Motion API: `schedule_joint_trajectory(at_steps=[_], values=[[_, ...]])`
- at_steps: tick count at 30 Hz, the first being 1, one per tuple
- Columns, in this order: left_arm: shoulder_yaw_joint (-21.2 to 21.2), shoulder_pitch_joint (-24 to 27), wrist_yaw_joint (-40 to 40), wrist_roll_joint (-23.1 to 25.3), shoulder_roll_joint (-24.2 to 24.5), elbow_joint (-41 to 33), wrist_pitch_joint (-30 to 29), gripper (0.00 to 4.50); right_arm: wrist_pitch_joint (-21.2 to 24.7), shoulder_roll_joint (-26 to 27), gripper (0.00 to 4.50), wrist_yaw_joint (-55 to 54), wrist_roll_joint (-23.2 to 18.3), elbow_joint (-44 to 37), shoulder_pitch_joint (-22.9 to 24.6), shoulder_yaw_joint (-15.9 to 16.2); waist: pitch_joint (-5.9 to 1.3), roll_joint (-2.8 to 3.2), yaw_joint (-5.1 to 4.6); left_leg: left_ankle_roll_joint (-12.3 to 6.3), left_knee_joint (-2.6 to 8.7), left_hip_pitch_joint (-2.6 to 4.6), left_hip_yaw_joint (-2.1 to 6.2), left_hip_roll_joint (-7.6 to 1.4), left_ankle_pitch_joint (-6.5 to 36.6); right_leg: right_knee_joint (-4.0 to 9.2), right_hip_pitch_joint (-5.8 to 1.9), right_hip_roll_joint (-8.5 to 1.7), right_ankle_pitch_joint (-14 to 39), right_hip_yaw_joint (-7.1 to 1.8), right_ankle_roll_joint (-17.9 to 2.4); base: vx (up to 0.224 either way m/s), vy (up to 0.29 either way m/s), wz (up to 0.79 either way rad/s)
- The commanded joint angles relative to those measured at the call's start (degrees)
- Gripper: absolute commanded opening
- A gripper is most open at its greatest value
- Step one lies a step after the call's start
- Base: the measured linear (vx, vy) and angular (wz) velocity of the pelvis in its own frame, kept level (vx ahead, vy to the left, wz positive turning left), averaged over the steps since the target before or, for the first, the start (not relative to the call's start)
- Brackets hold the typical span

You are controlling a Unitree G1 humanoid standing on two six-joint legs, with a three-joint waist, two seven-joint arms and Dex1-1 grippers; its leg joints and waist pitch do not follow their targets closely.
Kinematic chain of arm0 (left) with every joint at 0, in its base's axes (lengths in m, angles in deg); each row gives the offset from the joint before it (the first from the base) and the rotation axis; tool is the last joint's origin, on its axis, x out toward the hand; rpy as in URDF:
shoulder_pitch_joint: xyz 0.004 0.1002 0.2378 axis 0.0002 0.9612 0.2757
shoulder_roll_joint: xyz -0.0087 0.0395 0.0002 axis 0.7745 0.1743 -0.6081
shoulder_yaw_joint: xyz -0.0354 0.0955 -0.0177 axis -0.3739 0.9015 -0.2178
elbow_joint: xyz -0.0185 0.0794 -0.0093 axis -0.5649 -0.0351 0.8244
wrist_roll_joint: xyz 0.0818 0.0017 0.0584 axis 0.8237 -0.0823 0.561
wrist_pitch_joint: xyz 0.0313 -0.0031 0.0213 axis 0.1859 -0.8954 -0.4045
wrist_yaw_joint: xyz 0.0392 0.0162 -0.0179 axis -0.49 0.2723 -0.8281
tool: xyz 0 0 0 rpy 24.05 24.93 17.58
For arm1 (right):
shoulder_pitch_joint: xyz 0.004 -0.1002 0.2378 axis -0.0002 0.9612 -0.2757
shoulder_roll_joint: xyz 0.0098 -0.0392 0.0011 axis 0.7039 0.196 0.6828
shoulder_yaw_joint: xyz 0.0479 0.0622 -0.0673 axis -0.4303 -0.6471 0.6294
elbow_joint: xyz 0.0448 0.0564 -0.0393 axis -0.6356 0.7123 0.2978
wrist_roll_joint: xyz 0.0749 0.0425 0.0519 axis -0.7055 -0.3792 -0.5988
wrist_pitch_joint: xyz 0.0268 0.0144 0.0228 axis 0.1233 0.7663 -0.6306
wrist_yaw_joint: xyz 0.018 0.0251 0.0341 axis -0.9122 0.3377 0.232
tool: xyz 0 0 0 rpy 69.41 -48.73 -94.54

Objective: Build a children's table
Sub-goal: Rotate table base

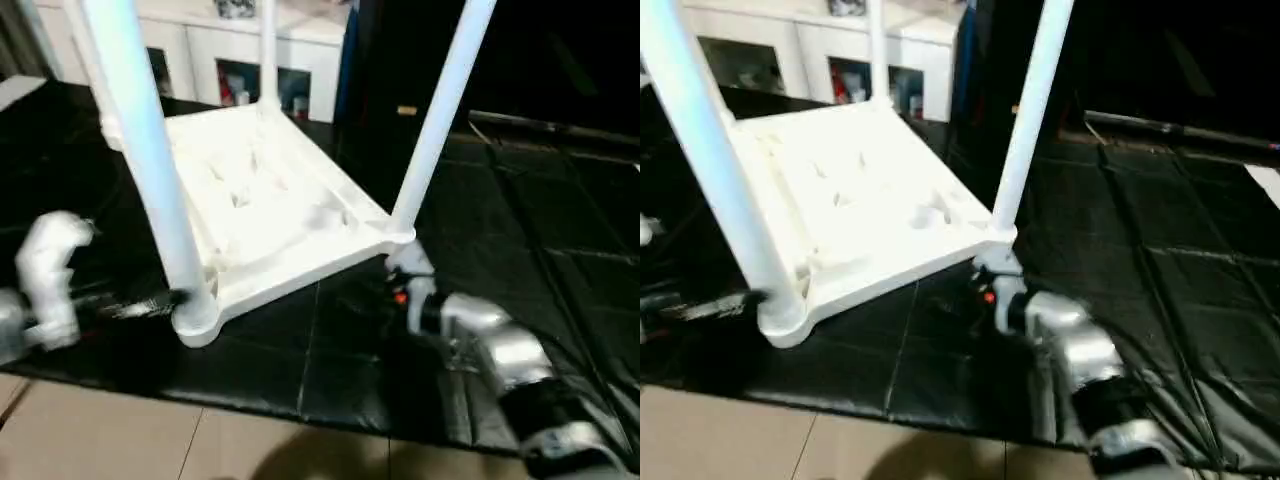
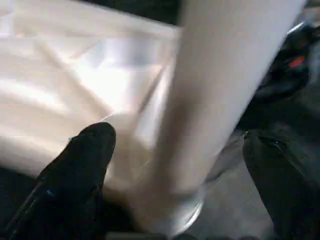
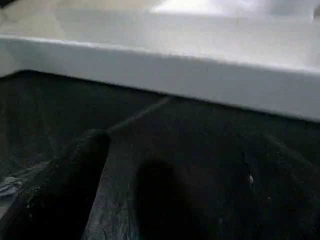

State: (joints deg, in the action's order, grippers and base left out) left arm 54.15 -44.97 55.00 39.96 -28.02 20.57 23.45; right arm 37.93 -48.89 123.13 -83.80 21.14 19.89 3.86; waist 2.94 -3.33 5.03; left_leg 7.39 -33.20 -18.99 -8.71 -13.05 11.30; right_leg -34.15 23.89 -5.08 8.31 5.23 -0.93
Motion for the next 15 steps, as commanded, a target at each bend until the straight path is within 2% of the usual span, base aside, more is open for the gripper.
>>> schedule_joint_trajectory(at_steps=[1, 4, 5, 7, 9, 10, 11, 12, 15], values=[[3.14, -2.56, -2.25, 1.66, -1.6, 1.49, 1.75, 4.5, -1.11, 0.7, 4.5, -4.7, 2.02, 3.4, -2.3, -0.59, -3.18, 1.45, -0.12, 0.68, 4.4, -0.29, -0.96, 0.52, 15.99, 3.84, -2.84, -1.94, 21.69, -2.38, -8.9, 0.0, 0.0, 0.0], [5.21, -5.08, -4.39, 2.97, -4.42, 3.2, 3.06, 4.5, -2.94, 2.58, 4.5, -8.37, 3.45, 7.07, -3.95, -1.04, -3.19, 1.46, -0.2, 1.08, 4.32, -0.3, -0.93, 0.56, 16.47, 4.0, -2.93, -2.06, 23.24, -2.33, -8.13, 0.0, 0.0, 0.0], [5.67, -5.7, -4.4, 2.27, -5.32, 2.88, 2.72, 4.5, -3.4, 3.26, 4.5, -9.52, 3.66, 8.3, -4.63, -1.37, -3.29, 1.48, -0.28, 1.18, 4.33, -0.55, -0.83, 0.56, 16.09, 3.83, -3.15, -2.15, 23.18, -2.33, -7.81, 0.0, 0.0, 0.0], [6.88, -6.61, -3.85, 0.19, -7.14, 1.05, 1.21, 4.5, -4.62, 4.74, 4.5, -12.44, 3.77, 11.29, -6.39, -2.17, -3.33, 1.52, -0.33, 1.27, 4.25, -0.32, -0.95, 0.52, 15.6, 3.73, -2.84, -2.06, 21.88, -2.4, -8.36, 0.0, 0.0, 0.0], [8.38, -7.27, -3.51, -1.93, -9.08, -1.22, -0.75, 4.5, -5.22, 5.75, 4.5, -13.65, 3.5, 13.52, -7.9, -2.7, -3.41, 1.37, -0.34, 1.4, 4.27, -0.48, -0.91, 0.45, 15.44, 3.41, -2.99, -1.95, 20.58, -2.38, -8.96, 0.0, 0.0, 0.0], [8.94, -7.54, -3.73, -2.62, -9.7, -1.73, -1.25, 4.5, -5.46, 6.03, 4.5, -13.88, 3.51, 14.21, -8.35, -2.81, -3.35, 1.04, -0.19, 1.15, 4.16, -0.3, -1.05, 0.44, 15.78, 3.45, -2.78, -1.95, 20.66, -2.4, -9.11, 0.0, 0.0, 0.0], [10.65, -7.86, -3.6, -3.9, -10.97, -3.1, -2.19, 4.5, -5.67, 6.45, 4.5, -14.27, 3.63, 15.17, -8.94, -2.83, -3.43, 1.11, -0.1, 1.06, 4.13, -0.24, -1.05, 0.36, 15.72, 3.26, -2.74, -1.99, 19.94, -2.45, -9.53, 0.0, 0.0, 0.0], [10.66, -7.86, -3.6, -3.91, -10.98, -3.11, -2.19, 4.5, -5.67, 6.46, 4.5, -14.28, 3.63, 15.18, -8.95, -2.83, -3.42, 1.16, -0.08, 1.1, 4.18, -0.32, -1.03, 0.34, 15.4, 3.2, -2.81, -1.94, 19.35, -2.45, -9.68, 0.0, 0.0, 0.0], [15.42, -8.78, -3.76, -4.6, -13.95, -4.85, -2.5, 4.5, -6.86, 7.63, 4.5, -15.17, 3.73, 18.02, -10.38, -3.51, -3.53, 0.59, -0.23, 1.11, 4.19, -0.92, -1.0, 0.38, 13.44, 2.78, -3.29, -1.95, 17.0, -2.4, -9.37, 0.0, 0.0, 0.0]])
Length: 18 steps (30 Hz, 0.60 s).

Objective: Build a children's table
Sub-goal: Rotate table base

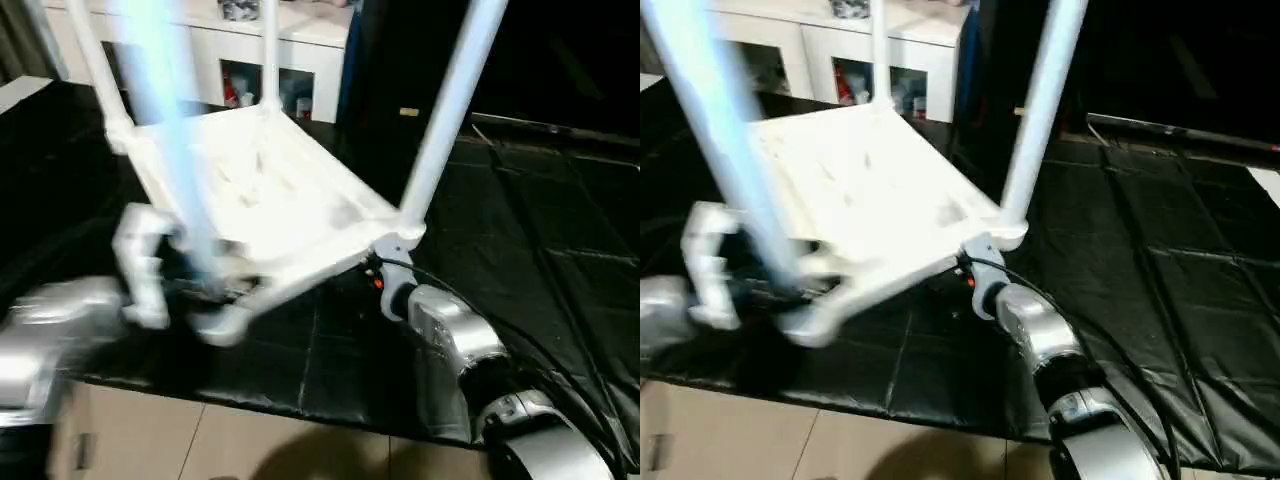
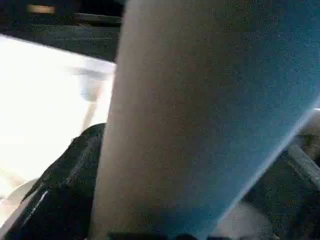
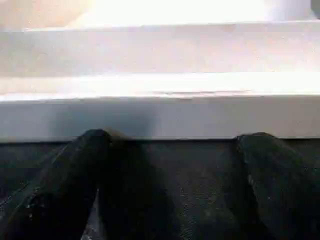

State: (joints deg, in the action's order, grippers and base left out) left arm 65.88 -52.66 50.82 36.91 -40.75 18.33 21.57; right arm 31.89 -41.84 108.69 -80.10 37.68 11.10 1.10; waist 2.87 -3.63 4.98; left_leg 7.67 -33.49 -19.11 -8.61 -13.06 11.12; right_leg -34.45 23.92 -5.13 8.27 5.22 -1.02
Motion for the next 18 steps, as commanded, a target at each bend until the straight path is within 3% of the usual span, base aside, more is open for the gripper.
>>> schedule_joint_trajectory(at_steps=[1, 5, 9, 12, 13, 14, 18], values=[[4.77, -1.55, 0.21, -1.57, -2.27, -2.74, -0.61, 4.5, -0.99, 0.78, 4.5, -0.85, 0.02, 1.87, -1.84, -0.89, -3.44, 1.01, -0.18, 0.87, 4.41, -0.7, -1.13, 0.4, 13.78, 3.14, -3.22, -1.94, 17.29, -2.42, -9.23, 0.0, 0.0, 0.0], [7.25, -3.27, -0.95, -1.45, -5.68, -2.6, -0.9, 4.5, -2.46, 1.46, 4.5, -1.2, 0.23, 4.38, -2.97, -1.48, -3.43, 0.55, -0.88, 0.73, 4.32, -0.96, -1.25, 0.52, 14.01, 3.43, -3.36, -1.98, 19.08, -2.46, -8.26, 0.0, 0.0, 0.0], [11.93, -5.85, -2.07, -0.8, -9.71, -1.81, -0.66, 4.5, -3.42, 1.64, 4.5, -1.39, 0.51, 5.89, -3.64, -1.82, -3.4, 0.86, -1.16, 0.64, 4.22, -0.94, -1.14, 0.59, 14.92, 3.67, -3.33, -1.89, 20.78, -2.3, -7.76, 0.0, 0.0, 0.0], [13.35, -7.32, -2.67, -0.34, -12.03, -0.62, 0.12, 4.5, -4.08, 1.61, 4.5, -1.48, 0.7, 6.6, -3.71, -2.08, -3.5, 0.5, -1.43, 0.4, 4.1, -1.13, -1.17, 0.64, 14.45, 3.68, -3.43, -1.86, 20.59, -2.25, -7.49, 0.0, 0.0, 0.0], [13.67, -7.65, -2.72, -0.13, -12.43, -0.31, 0.34, 4.5, -4.2, 1.58, 4.5, -1.53, 0.72, 6.75, -3.72, -2.14, -3.5, 1.02, -1.34, 0.49, 4.12, -1.09, -1.1, 0.64, 14.42, 3.66, -3.43, -1.92, 20.52, -2.23, -7.6, 0.0, 0.0, 0.0], [14.16, -8.18, -2.95, 0.31, -12.98, 0.27, 0.68, 4.5, -4.34, 1.53, 4.5, -1.61, 0.79, 6.91, -3.72, -2.29, -3.55, 0.61, -1.62, 0.21, 4.04, -1.15, -1.15, 0.72, 14.56, 3.81, -3.47, -1.84, 20.9, -2.15, -7.44, 0.0, 0.0, 0.0], [15.16, -9.8, -4.04, 1.31, -15.24, 2.12, 1.61, 4.5, -4.99, 1.5, 4.5, -1.74, 1.03, 7.8, -3.9, -2.9, -3.55, 0.86, -1.93, -0.08, 3.98, -1.04, -1.16, 0.61, 14.68, 3.88, -3.35, -1.77, 20.07, -2.1, -7.99, 0.0, 0.0, 0.0]])
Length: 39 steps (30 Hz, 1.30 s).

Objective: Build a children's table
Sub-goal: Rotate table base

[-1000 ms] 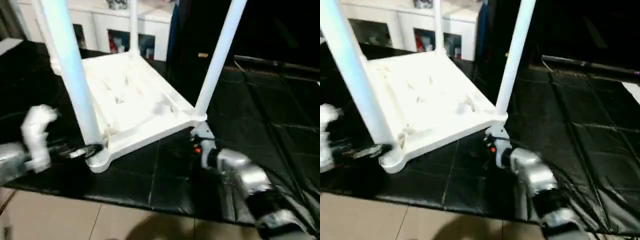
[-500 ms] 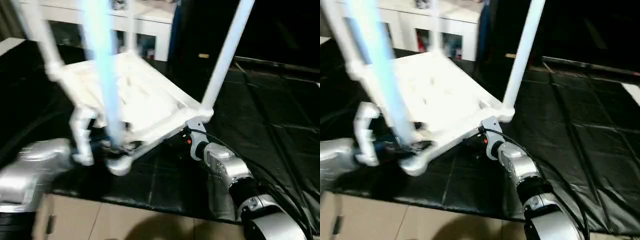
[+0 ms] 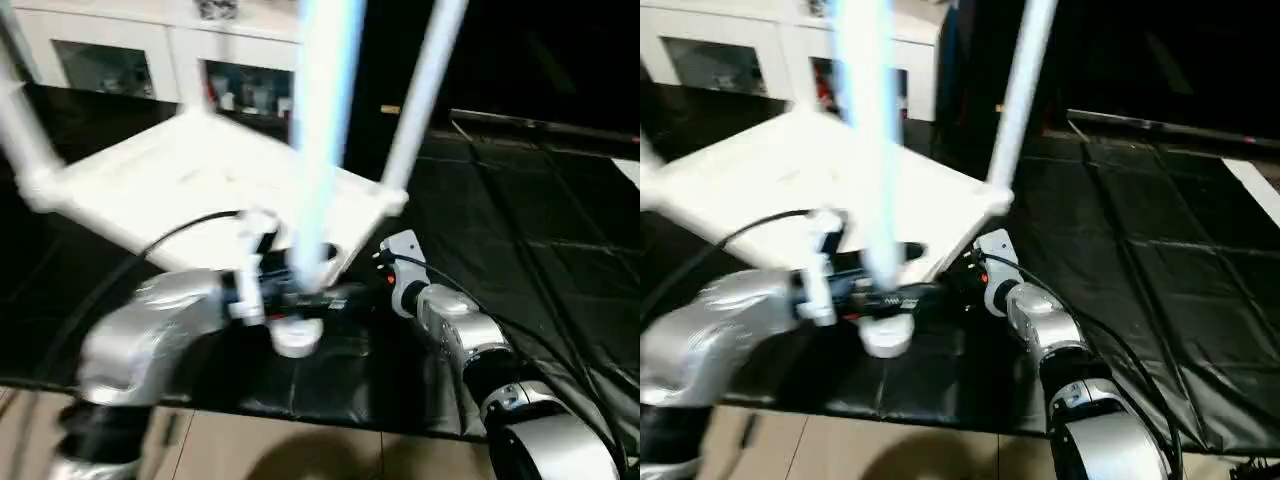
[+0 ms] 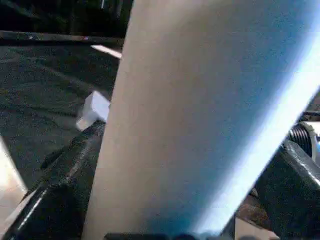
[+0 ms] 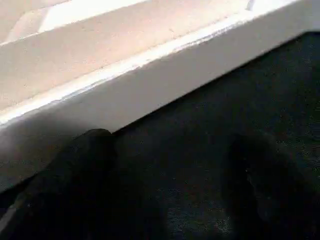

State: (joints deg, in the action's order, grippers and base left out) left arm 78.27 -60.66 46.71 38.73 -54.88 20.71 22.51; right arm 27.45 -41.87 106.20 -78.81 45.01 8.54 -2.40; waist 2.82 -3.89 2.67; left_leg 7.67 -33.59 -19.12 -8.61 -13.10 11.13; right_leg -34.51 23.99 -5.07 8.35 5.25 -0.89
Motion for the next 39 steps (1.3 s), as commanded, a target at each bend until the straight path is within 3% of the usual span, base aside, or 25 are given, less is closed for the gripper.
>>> schedule_joint_trajectory(at_steps=[1, 2, 8, 11, 12, 13, 14, 15, 16, 20, 21, 22, 24, 25, 26, 27, 28, 29, 31, 32, 39], values=[[3.55, -2.53, -0.62, 0.12, -2.32, 0.65, 1.41, 4.5, -0.82, 1.57, 4.5, 0.74, -0.12, 0.75, -1.39, 0.45, -3.49, 1.09, 0.37, -0.22, 4.07, -1.03, -1.18, 0.73, 15.05, 3.99, -3.4, -1.79, 20.35, -2.1, -8.17, 0.0, 0.0, 0.0], [3.99, -2.83, -0.92, 0.53, -2.84, 1.22, 1.89, 4.5, -0.97, 1.59, 4.5, 0.72, -0.02, 0.88, -1.4, 0.36, -3.52, 1.45, 0.43, -0.21, 4.03, -0.87, -1.15, 0.73, 15.41, 3.98, -3.33, -1.78, 20.48, -2.1, -8.27, 0.0, 0.0, 0.0], [5.76, -4.37, -2.09, 2.09, -5.66, 4.09, 4.33, 4.5, -1.54, 1.96, 4.5, 0.69, 0.35, 1.5, -1.46, -0.13, -3.52, 1.15, 0.38, -0.64, 4.03, -0.99, -1.16, 0.69, 15.44, 4.09, -3.43, -1.8, 20.31, -2.03, -8.49, 0.0, 0.0, 0.0], [6.94, -6.31, -2.61, 2.88, -8.78, 6.69, 6.11, 4.5, -1.9, 2.38, 4.5, 0.66, 0.72, 2.21, -1.68, -0.22, -3.44, 1.14, 0.4, -0.66, 4.07, -0.95, -1.13, 0.69, 16.21, 4.26, -3.35, -1.74, 21.37, -1.94, -8.3, 0.0, 0.0, 0.0], [6.98, -6.76, -2.8, 2.89, -9.42, 7.38, 6.48, 4.5, -1.95, 2.45, 4.5, 0.7, 0.76, 2.31, -1.72, -0.29, -3.47, 1.38, 0.4, -0.6, 4.06, -0.9, -1.1, 0.69, 16.28, 4.28, -3.36, -1.78, 21.43, -1.95, -8.3, 0.0, 0.0, 0.0], [7.13, -7.09, -2.86, 3.0, -9.96, 7.95, 6.81, 4.5, -2.0, 2.51, 4.5, 0.73, 0.8, 2.39, -1.74, -0.36, -3.54, 1.15, 0.41, -0.71, 4.02, -1.01, -1.12, 0.74, 15.95, 4.31, -3.45, -1.82, 21.23, -1.96, -8.2, 0.0, 0.0, 0.0], [7.29, -7.23, -2.83, 3.12, -10.21, 8.2, 7.01, 4.5, -2.03, 2.54, 4.5, 0.72, 0.84, 2.42, -1.75, -0.39, -3.56, 1.52, 0.42, -0.68, 4.07, -1.08, -1.05, 0.73, 15.83, 4.24, -3.53, -1.84, 20.96, -1.97, -8.26, 0.0, 0.0, 0.0], [7.72, -7.4, -2.68, 3.35, -10.58, 8.55, 7.35, 4.5, -2.1, 2.6, 4.5, 0.69, 0.93, 2.49, -1.76, -0.44, -3.61, 1.22, 0.32, -0.82, 4.02, -1.06, -1.11, 0.72, 15.81, 4.27, -3.5, -1.78, 20.48, -1.96, -8.32, 0.0, 0.0, 0.0], [7.92, -7.44, -2.61, 3.42, -10.73, 8.62, 7.46, 4.5, -2.13, 2.62, 4.5, 0.67, 0.96, 2.51, -1.76, -0.44, -3.63, 1.57, 0.34, -0.77, 4.06, -1.05, -1.02, 0.71, 15.67, 4.15, -3.55, -1.81, 20.04, -1.95, -8.53, 0.0, 0.0, 0.0], [8.08, -8.51, -2.5, 3.91, -12.66, 10.69, 8.9, 4.5, -2.71, 2.45, 4.5, 0.62, 1.21, 3.23, -2.06, -0.98, -3.7, 1.52, -0.07, -1.37, 3.93, -1.18, -1.13, 0.69, 14.71, 4.02, -3.69, -1.79, 17.64, -1.99, -9.98, 0.0, 0.0, 0.0], [8.04, -8.69, -2.51, 4.03, -12.89, 11.01, 9.11, 4.5, -2.78, 2.43, 4.5, 0.61, 1.24, 3.32, -2.08, -1.02, -3.66, 1.99, -0.07, -1.36, 3.95, -1.12, -1.09, 0.7, 14.84, 3.96, -3.65, -1.76, 17.48, -1.98, -10.24, 0.0, 0.0, 0.0], [8.01, -8.95, -2.53, 4.28, -13.2, 11.54, 9.53, 4.5, -2.88, 2.4, 4.5, 0.56, 1.31, 3.46, -2.09, -1.07, -3.64, 1.71, -0.18, -1.48, 3.9, -1.14, -1.14, 0.7, 15.18, 4.07, -3.71, -1.75, 17.72, -1.93, -10.42, 0.0, 0.0, 0.0], [7.73, -9.71, -2.85, 5.23, -13.53, 13.16, 11.47, 4.5, -3.1, 2.12, 4.5, 0.24, 1.76, 3.53, -1.92, -1.28, -3.59, 2.09, -0.22, -1.6, 3.89, -1.07, -1.16, 0.73, 15.6, 4.2, -3.64, -1.74, 18.0, -1.93, -10.53, 0.0, 0.0, 0.0], [7.73, -9.71, -2.85, 5.23, -13.53, 13.16, 11.47, 4.5, -3.1, 2.12, 4.5, 0.24, 1.76, 3.53, -1.92, -1.28, -3.58, 1.94, -0.27, -1.79, 3.89, -1.07, -1.19, 0.76, 15.97, 4.34, -3.65, -1.69, 18.69, -1.89, -10.39, 0.0, 0.0, 0.0], [6.37, -10.49, -3.3, 5.7, -12.83, 14.67, 12.81, 4.5, -3.16, 1.44, 4.5, 0.1, 1.85, 3.13, -1.52, -1.82, -3.54, 2.41, -0.31, -1.84, 3.89, -1.06, -1.18, 0.78, 16.22, 4.45, -3.66, -1.68, 18.72, -1.89, -10.43, 0.0, 0.0, 0.0], [5.43, -10.92, -3.37, 5.81, -12.11, 15.41, 13.22, 4.5, -3.22, 0.9, 4.5, 0.22, 1.75, 2.91, -1.29, -2.12, -3.54, 2.11, -0.31, -2.1, 3.81, -1.03, -1.23, 0.93, 16.4, 4.49, -3.69, -1.61, 19.78, -1.81, -10.13, 0.0, 0.0, 0.0], [3.94, -11.54, -2.91, 5.83, -10.42, 16.42, 13.55, 4.5, -3.42, -0.22, 4.5, 0.23, 1.66, 2.47, -0.82, -2.58, -3.53, 2.59, -0.19, -2.12, 3.81, -1.04, -1.16, 1.02, 16.31, 4.47, -3.75, -1.65, 20.18, -1.79, -9.97, 0.0, 0.0, 0.0], [3.66, -11.65, -2.72, 5.81, -10.02, 16.58, 13.56, 4.5, -3.46, -0.46, 4.5, 0.23, 1.64, 2.37, -0.72, -2.67, -3.55, 2.37, -0.3, -2.34, 3.77, -1.03, -1.22, 1.04, 16.38, 4.55, -3.73, -1.57, 21.0, -1.75, -9.65, 0.0, 0.0, 0.0], [2.6, -12.04, -0.43, 5.76, -7.23, 17.13, 13.6, 4.5, -3.52, -2.01, 4.5, 0.73, 1.33, 1.61, -0.16, -3.43, -3.49, 2.47, -0.28, -2.45, 3.85, -1.32, -1.14, 1.11, 15.24, 4.55, -3.96, -1.69, 21.74, -1.74, -9.13, 0.0, 0.0, 0.0], [2.42, -12.15, 0.57, 5.84, -6.19, 17.38, 13.8, 4.5, -3.59, -2.55, 4.5, 0.96, 1.18, 1.41, -0.01, -3.7, -3.52, 2.56, -0.21, -2.66, 3.69, -1.0, -1.26, 1.12, 15.15, 4.71, -3.64, -1.66, 22.37, -1.75, -9.05, 0.0, 0.0, 0.0], [5.76, -11.26, 11.84, 7.97, 5.38, 18.29, 15.31, 4.5, -3.74, -7.94, 4.5, 4.75, 0.72, -2.32, 1.8, -4.54, -3.56, 3.45, 0.15, -2.22, 3.86, -0.84, -1.23, 0.86, 13.98, 4.0, -3.7, -1.6, 18.86, -1.92, -10.91, 0.0, 0.0, 0.0]])
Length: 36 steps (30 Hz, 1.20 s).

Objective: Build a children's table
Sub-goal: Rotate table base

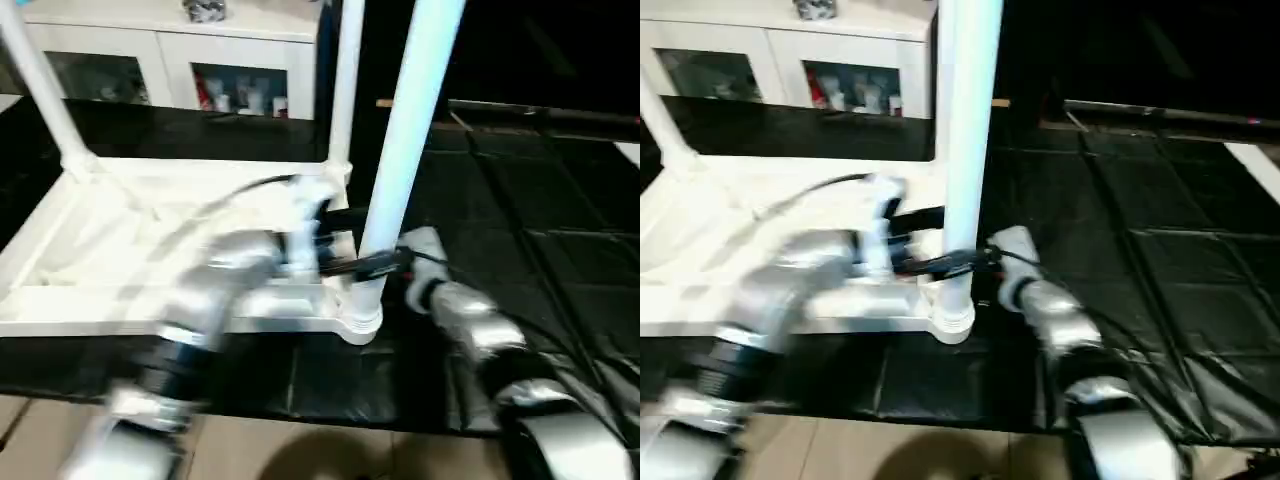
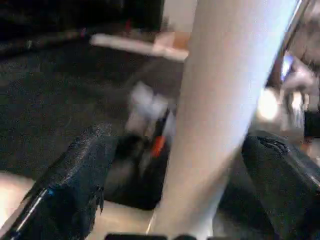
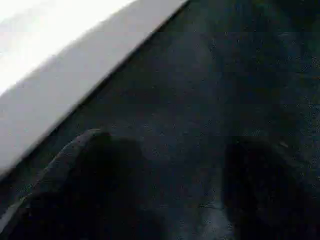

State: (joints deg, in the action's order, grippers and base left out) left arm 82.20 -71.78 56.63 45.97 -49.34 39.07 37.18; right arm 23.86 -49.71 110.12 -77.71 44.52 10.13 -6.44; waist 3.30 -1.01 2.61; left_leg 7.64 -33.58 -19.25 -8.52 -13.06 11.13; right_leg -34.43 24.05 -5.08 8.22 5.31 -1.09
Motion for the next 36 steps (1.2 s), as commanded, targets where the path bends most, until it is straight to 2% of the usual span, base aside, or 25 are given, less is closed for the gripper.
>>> schedule_joint_trajectory(at_steps=[1, 2, 3, 4, 5, 6, 7, 8, 9, 10, 11, 12, 13, 15, 18, 20, 21, 23, 25, 27, 30, 34, 35, 36], values=[[2.91, 0.04, 4.02, 1.33, 1.77, 0.16, 0.78, 4.5, 0.06, -1.17, 4.5, 2.24, -0.39, -2.72, 0.57, -0.36, -4.01, 0.7, 0.44, -2.25, 3.83, -0.63, -1.28, 0.9, 14.04, 3.93, -3.73, -1.61, 18.87, -1.95, -10.85, 0.0, 0.0, 0.0], [3.64, 0.15, 5.47, 1.76, 3.09, 0.33, 0.9, 4.5, 0.21, -1.93, 4.5, 3.23, -0.39, -3.35, 0.83, -0.26, -3.95, 0.65, 0.47, -2.42, 3.87, -0.7, -1.34, 0.83, 13.81, 3.94, -3.78, -1.7, 18.54, -2.02, -11.19, 0.0, 0.0, 0.0], [4.92, 0.06, 7.52, 2.83, 4.94, 1.17, 1.39, 4.5, 0.76, -3.44, 4.5, 5.6, -0.43, -4.97, 1.48, 0.22, -4.01, 0.94, 0.6, -2.46, 3.84, -0.64, -1.34, 0.83, 13.76, 3.85, -3.8, -1.7, 18.18, -2.06, -11.36, 0.0, 0.0, 0.0], [6.47, -0.26, 9.52, 4.51, 6.69, 2.76, 2.67, 4.32, 1.41, -5.34, 4.5, 8.99, -0.44, -7.54, 2.59, 1.09, -4.0, 0.81, 0.62, -2.7, 3.86, -0.66, -1.39, 0.79, 13.54, 3.85, -3.77, -1.67, 17.31, -2.12, -11.6, 0.0, 0.0, 0.0], [7.06, -0.43, 10.14, 5.29, 7.22, 3.53, 3.38, 4.32, 1.62, -6.1, 4.5, 10.45, -0.42, -8.71, 3.12, 1.52, -4.01, 0.7, 0.77, -3.06, 3.83, -0.76, -1.4, 0.87, 13.16, 3.77, -3.98, -1.57, 16.72, -2.13, -11.47, 0.0, 0.0, 0.0], [8.12, -0.95, 10.65, 7.0, 7.77, 5.43, 5.2, 4.21, 2.05, -7.43, 4.5, 13.48, -0.57, -11.42, 4.4, 2.54, -3.9, 1.05, 0.86, -3.32, 3.85, -0.68, -1.39, 0.93, 13.2, 3.96, -3.94, -1.48, 16.8, -2.12, -11.24, 0.0, 0.0, 0.0], [8.85, -1.33, 10.98, 8.18, 8.14, 6.75, 6.46, 4.21, 2.36, -8.35, 4.5, 15.57, -0.7, -13.32, 5.31, 3.25, -3.95, 0.88, 0.97, -3.34, 3.74, -0.6, -1.53, 0.89, 13.26, 3.9, -3.9, -1.54, 16.97, -2.2, -11.05, 0.0, 0.0, 0.0], [9.69, -1.91, 11.19, 9.54, 8.43, 8.47, 7.55, 4.11, 2.9, -9.68, 4.5, 18.77, -1.34, -16.61, 6.84, 4.25, -4.04, 1.05, 1.11, -3.29, 3.7, -0.78, -1.5, 0.97, 12.54, 3.84, -4.17, -1.6, 17.09, -2.15, -10.92, 0.0, 0.0, 0.0], [10.52, -2.5, 11.17, 10.99, 8.63, 10.25, 8.72, 4.04, 3.52, -11.1, 4.5, 21.94, -2.09, -20.0, 8.41, 5.2, -3.9, 0.95, 1.15, -3.78, 3.75, -0.79, -1.55, 1.06, 12.67, 4.29, -4.18, -1.32, 17.61, -2.07, -10.42, 0.0, 0.0, 0.0], [11.07, -2.92, 11.08, 11.98, 8.73, 11.47, 9.56, 4.04, 4.38, -12.11, 4.5, 24.29, -2.99, -22.64, 9.58, 5.74, -4.03, 1.09, 1.45, -3.93, 3.67, -0.6, -1.54, 0.77, 12.59, 4.02, -4.02, -1.59, 17.19, -2.19, -10.44, 0.0, 0.0, 0.0], [11.48, -3.25, 11.0, 12.82, 8.72, 12.59, 10.49, 4.04, 5.82, -13.3, 4.5, 26.83, -4.26, -25.9, 10.94, 6.2, -4.02, 0.85, 1.47, -3.99, 3.77, -1.03, -1.38, 0.84, 12.34, 4.03, -4.44, -1.54, 17.59, -2.02, -10.16, 0.0, 0.0, 0.0], [11.65, -3.52, 10.73, 13.3, 8.54, 13.37, 11.08, 3.77, 7.04, -14.34, 4.5, 28.54, -5.23, -28.53, 11.99, 6.5, -3.98, 0.84, 1.57, -4.24, 3.69, -0.84, -1.46, 0.82, 12.78, 4.17, -4.2, -1.55, 18.26, -2.05, -10.07, 0.0, 0.0, 0.0], [11.65, -3.52, 10.73, 13.3, 8.54, 13.37, 11.08, 3.77, 7.04, -14.34, 4.5, 28.54, -5.23, -28.53, 11.99, 6.5, -3.94, 0.73, 1.49, -4.19, 3.79, -1.07, -1.38, 0.8, 12.71, 4.22, -4.39, -1.61, 18.79, -2.02, -9.8, 0.0, 0.0, 0.0], [11.73, -4.05, 9.71, 13.37, 7.6, 14.76, 11.49, 3.67, 10.84, -16.68, 4.5, 31.23, -7.08, -34.65, 14.4, 7.01, -3.9, 0.54, 1.44, -4.01, 3.75, -1.0, -1.4, 0.87, 12.9, 4.46, -4.2, -1.65, 20.85, -2.0, -9.27, 0.0, 0.0, 0.0], [11.91, -4.43, 9.94, 13.74, 6.81, 16.38, 12.58, 3.32, 14.19, -18.37, 4.5, 32.51, -8.08, -40.72, 16.71, 7.39, -3.84, 0.5, 1.65, -3.9, 3.77, -0.99, -1.36, 0.95, 13.07, 4.77, -4.19, -1.67, 23.23, -1.97, -8.15, 0.0, 0.0, 0.0], [11.55, -4.48, 10.1, 14.0, 6.07, 17.77, 13.58, 3.23, 16.66, -18.68, 4.5, 32.49, -9.06, -43.59, 17.69, 6.88, -3.79, 0.48, 1.7, -3.8, 3.68, -0.9, -1.41, 1.06, 13.21, 5.15, -3.96, -1.68, 25.03, -1.91, -7.21, 0.0, 0.0, 0.0], [11.43, -4.44, 10.03, 14.2, 5.76, 18.39, 14.21, 2.99, 18.92, -18.86, 4.5, 32.42, -9.85, -44.81, 17.99, 6.56, -3.77, 0.36, 1.64, -3.68, 3.76, -0.98, -1.29, 1.16, 13.37, 5.38, -3.98, -1.62, 26.72, -1.75, -6.29, 0.0, 0.0, 0.0], [11.2, -4.36, 9.46, 14.66, 5.26, 19.49, 15.65, 2.82, 22.8, -19.57, 4.5, 33.18, -11.99, -47.3, 18.56, 6.26, -3.78, 0.23, 1.72, -3.76, 3.78, -1.01, -1.22, 1.08, 13.11, 5.39, -3.93, -1.64, 26.78, -1.75, -5.9, 0.0, 0.0, 0.0], [10.98, -4.37, 8.72, 14.92, 4.93, 20.23, 16.59, 2.79, 24.27, -19.62, 4.5, 32.89, -13.13, -48.92, 19.23, 5.86, -3.87, 0.08, 1.86, -3.73, 3.7, -1.02, -1.25, 1.03, 12.78, 5.38, -3.87, -1.76, 26.76, -1.78, -5.48, 0.0, 0.0, 0.0], [10.85, -4.67, 8.35, 15.06, 4.6, 21.2, 17.2, 2.6, 23.82, -19.49, 4.5, 32.31, -13.13, -50.26, 19.89, 5.68, -3.92, -0.05, 2.03, -3.55, 3.67, -1.05, -1.3, 1.0, 12.34, 5.34, -3.77, -1.86, 27.01, -1.74, -5.2, 0.0, 0.0, 0.0], [10.79, -4.96, 8.39, 15.27, 4.35, 22.04, 17.7, 2.39, 24.01, -18.74, 4.5, 30.81, -13.48, -51.28, 20.15, 4.7, -3.93, 0.11, 2.42, -3.4, 3.74, -1.03, -1.29, 0.91, 11.5, 5.23, -3.71, -1.9, 25.9, -1.84, -5.3, 0.0, 0.0, 0.0], [10.99, -5.32, 9.21, 16.04, 4.28, 23.22, 18.71, 2.25, 27.14, -21.49, 4.5, 33.12, -14.42, -54.65, 21.08, 5.7, -3.97, 0.08, 2.88, -3.34, 3.83, -0.94, -1.27, 0.81, 10.86, 4.99, -3.8, -1.87, 23.95, -1.94, -5.75, 0.0, 0.0, 0.0], [11.04, -5.37, 9.33, 16.1, 4.27, 23.43, 18.93, 2.0, 27.58, -22.23, 4.5, 34.32, -15.0, -55.01, 21.34, 6.0, -4.08, 0.16, 3.16, -3.53, 3.77, -0.78, -1.32, 0.66, 10.72, 4.83, -3.79, -1.95, 22.35, -2.05, -6.31, 0.0, 0.0, 0.0], [11.05, -5.39, 9.37, 16.1, 4.26, 23.54, 19.02, 1.89, 27.83, -22.65, 4.5, 35.14, -15.37, -55.16, 21.47, 6.16, -4.11, 0.18, 3.15, -3.66, 3.77, -0.96, -1.28, 0.62, 10.46, 4.59, -3.93, -1.97, 20.96, -2.06, -7.12, 0.0, 0.0, 0.0]])
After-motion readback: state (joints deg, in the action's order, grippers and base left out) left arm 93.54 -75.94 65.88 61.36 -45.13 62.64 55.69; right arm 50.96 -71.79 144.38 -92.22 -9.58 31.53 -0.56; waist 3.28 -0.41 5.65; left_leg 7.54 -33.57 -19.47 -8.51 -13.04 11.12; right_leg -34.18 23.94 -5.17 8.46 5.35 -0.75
